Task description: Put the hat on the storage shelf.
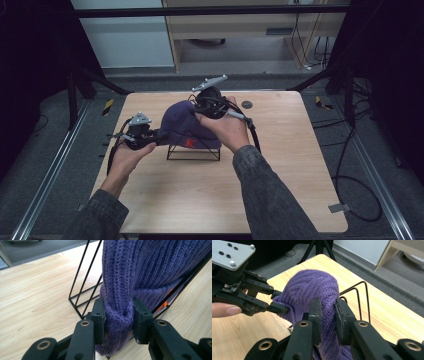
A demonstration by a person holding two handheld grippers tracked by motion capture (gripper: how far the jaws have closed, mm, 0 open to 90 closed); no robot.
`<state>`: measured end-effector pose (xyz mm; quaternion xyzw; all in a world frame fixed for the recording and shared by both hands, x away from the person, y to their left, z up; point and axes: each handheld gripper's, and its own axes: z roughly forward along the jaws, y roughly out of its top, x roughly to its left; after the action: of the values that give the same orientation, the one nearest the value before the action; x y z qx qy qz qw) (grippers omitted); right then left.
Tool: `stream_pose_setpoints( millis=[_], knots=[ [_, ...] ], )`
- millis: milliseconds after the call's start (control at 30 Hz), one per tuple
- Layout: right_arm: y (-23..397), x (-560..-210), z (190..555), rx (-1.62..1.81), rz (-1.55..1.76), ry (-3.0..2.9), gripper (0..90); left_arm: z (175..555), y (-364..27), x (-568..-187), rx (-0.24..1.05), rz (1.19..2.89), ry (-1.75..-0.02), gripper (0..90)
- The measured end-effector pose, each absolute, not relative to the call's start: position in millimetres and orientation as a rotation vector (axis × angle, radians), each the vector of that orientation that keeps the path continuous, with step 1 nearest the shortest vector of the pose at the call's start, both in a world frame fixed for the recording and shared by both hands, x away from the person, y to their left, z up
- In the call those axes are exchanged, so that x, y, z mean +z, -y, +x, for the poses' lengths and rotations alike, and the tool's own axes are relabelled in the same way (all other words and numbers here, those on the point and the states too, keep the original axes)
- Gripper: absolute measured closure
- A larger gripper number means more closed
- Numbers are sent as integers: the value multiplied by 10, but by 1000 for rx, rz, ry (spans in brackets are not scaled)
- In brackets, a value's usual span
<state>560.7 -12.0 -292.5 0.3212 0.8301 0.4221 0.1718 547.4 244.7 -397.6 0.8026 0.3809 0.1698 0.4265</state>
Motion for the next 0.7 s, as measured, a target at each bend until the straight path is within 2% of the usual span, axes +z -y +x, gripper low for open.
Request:
stream_pose_setpoints(
  millis=[700],
  knots=[
    [57,-3026,5615,1172,926,-2390,752,5468,-2481,-4094,408,2030,-963,667]
  ],
)
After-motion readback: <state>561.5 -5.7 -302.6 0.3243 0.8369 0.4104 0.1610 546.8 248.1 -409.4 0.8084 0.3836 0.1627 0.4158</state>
